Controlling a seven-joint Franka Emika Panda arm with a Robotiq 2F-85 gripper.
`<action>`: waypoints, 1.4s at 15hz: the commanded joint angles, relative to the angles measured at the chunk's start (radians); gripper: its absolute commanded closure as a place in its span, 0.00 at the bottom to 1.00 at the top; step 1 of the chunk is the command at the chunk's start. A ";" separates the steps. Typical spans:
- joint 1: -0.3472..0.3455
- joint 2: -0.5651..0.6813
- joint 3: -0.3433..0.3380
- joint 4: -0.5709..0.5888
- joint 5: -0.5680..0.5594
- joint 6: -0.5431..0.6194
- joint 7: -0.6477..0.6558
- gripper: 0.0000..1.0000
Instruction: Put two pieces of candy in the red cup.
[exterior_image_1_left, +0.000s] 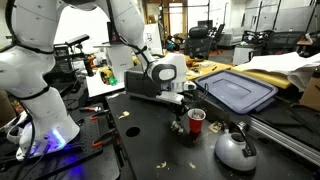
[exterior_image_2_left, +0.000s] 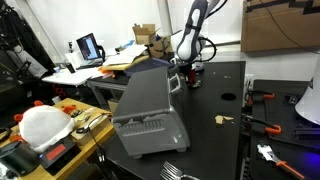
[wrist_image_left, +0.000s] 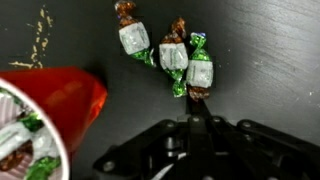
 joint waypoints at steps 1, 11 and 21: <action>0.030 -0.035 -0.033 -0.017 -0.014 -0.029 0.044 1.00; 0.056 -0.128 -0.020 -0.029 0.026 -0.109 0.103 1.00; 0.140 -0.207 -0.088 -0.011 -0.070 -0.144 0.212 1.00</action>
